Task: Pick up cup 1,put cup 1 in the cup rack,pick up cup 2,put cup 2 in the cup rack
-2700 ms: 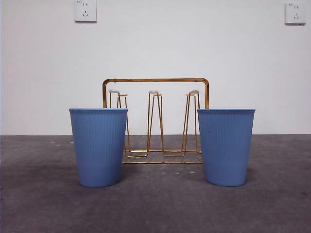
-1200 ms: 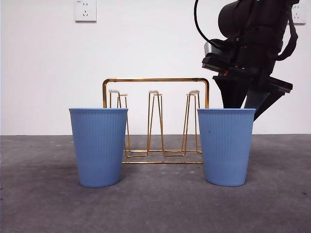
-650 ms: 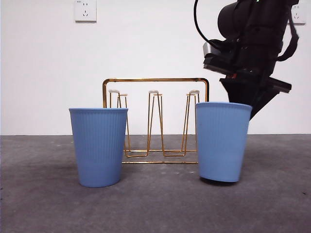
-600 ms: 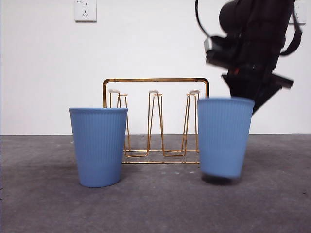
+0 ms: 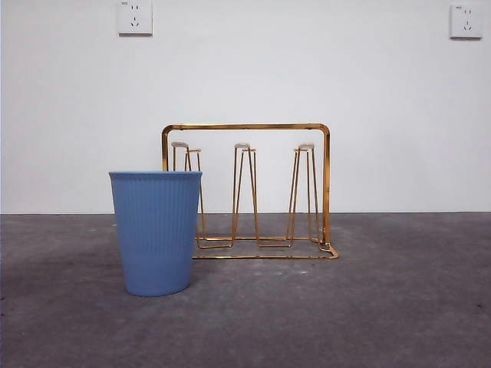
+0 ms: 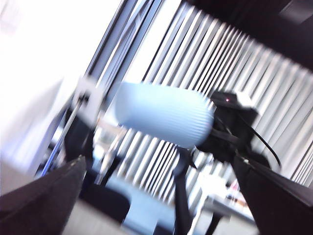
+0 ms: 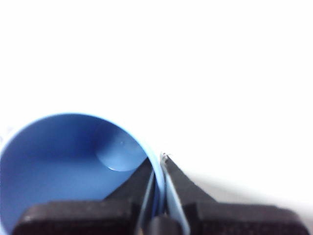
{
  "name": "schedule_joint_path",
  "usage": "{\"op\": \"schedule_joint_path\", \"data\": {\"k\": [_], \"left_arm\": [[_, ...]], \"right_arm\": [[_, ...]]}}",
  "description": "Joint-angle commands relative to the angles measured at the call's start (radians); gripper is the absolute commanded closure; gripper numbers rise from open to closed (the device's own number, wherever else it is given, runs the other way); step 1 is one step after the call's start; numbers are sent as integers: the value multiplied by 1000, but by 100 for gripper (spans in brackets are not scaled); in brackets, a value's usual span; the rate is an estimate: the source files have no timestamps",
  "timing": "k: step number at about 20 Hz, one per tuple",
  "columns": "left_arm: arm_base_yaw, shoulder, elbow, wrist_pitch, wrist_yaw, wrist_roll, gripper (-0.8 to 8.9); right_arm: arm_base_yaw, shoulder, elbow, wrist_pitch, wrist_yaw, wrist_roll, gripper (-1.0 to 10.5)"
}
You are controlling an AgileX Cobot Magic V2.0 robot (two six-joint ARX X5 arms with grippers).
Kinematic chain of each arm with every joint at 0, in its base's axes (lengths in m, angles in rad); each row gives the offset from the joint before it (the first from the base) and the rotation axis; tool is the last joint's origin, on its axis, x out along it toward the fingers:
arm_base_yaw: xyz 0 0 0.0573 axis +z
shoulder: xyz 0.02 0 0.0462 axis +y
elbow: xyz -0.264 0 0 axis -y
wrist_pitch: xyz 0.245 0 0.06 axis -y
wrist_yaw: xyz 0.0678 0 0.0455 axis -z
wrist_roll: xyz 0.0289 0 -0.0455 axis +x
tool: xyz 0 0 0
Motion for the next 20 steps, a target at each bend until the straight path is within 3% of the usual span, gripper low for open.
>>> {"op": "schedule_joint_path", "data": {"k": [1, 5, 10, 20], "left_arm": [[-100, 45, 1, 185, -100, -52, 158], [-219, 143, 1, 465, -204, -98, 158], [-294, 234, 1, 712, -291, -130, 158], [-334, 348, 2, 890, -432, -129, 158]], "right_arm": [[3, -26, 10, 105, -39, 60, 959], [3, -34, 12, 273, -134, 144, 959], [5, -21, 12, 323, -165, 196, 959], [39, 34, 11, 361, -206, 242, 959]]}}
